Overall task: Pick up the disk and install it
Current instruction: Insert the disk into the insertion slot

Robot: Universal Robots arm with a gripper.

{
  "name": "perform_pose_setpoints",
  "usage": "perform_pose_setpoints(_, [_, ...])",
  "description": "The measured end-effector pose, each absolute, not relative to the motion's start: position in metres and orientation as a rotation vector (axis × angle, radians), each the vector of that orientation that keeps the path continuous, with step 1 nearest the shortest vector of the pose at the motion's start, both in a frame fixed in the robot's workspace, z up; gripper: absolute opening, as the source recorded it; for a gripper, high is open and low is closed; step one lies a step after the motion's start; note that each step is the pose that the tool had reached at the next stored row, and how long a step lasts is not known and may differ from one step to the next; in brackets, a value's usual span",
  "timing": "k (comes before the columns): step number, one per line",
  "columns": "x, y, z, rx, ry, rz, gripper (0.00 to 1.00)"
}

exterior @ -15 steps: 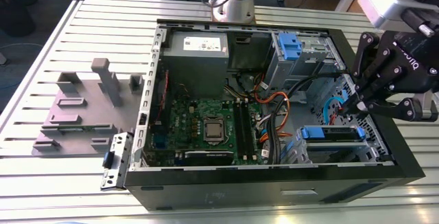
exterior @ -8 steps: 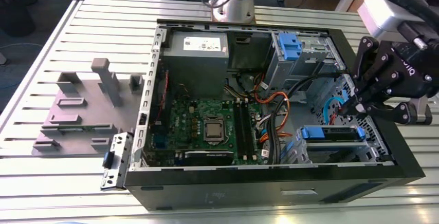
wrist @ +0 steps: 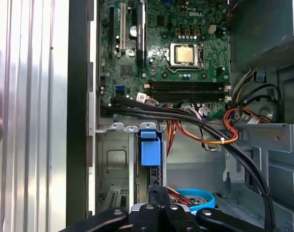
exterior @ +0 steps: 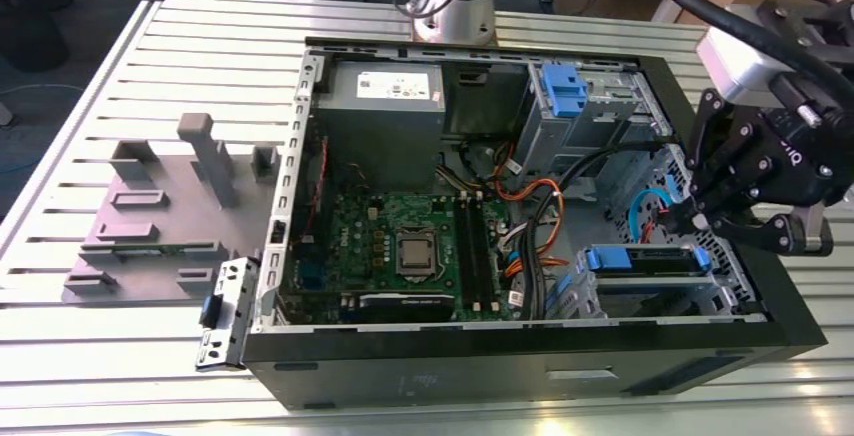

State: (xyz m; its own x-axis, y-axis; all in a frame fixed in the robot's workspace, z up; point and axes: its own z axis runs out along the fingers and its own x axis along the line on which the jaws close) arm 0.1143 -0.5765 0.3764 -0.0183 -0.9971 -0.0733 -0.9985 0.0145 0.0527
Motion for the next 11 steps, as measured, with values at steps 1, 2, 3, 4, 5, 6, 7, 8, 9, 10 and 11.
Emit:
perform_pose_setpoints(1, [0.116,-0.577,0.374,-2.191,2.226,0.139,0.11])
perform_pose_setpoints(2, [0.117,-0.577,0.373,-2.191,2.226,0.139,0.11])
perform_pose_setpoints(3, [0.118,-0.577,0.371,-2.192,2.225,0.139,0.11])
perform_pose_setpoints(4, [0.12,-0.577,0.369,-2.193,2.224,0.139,0.11])
perform_pose_setpoints(5, [0.121,-0.577,0.367,-2.194,2.223,0.139,0.11])
perform_pose_setpoints(6, [0.123,-0.577,0.365,-2.195,2.222,0.139,0.11])
perform_pose_setpoints(7, [0.124,-0.577,0.364,-2.195,2.222,0.139,0.11])
perform_pose_setpoints(8, [0.125,-0.577,0.362,-2.196,2.221,0.139,0.11])
perform_pose_setpoints(9, [0.126,-0.577,0.36,-2.197,2.221,0.139,0.11])
perform_pose_setpoints(10, [0.127,-0.577,0.358,-2.197,2.22,0.139,0.11])
perform_pose_setpoints(11, [0.127,-0.577,0.356,-2.197,2.22,0.139,0.11])
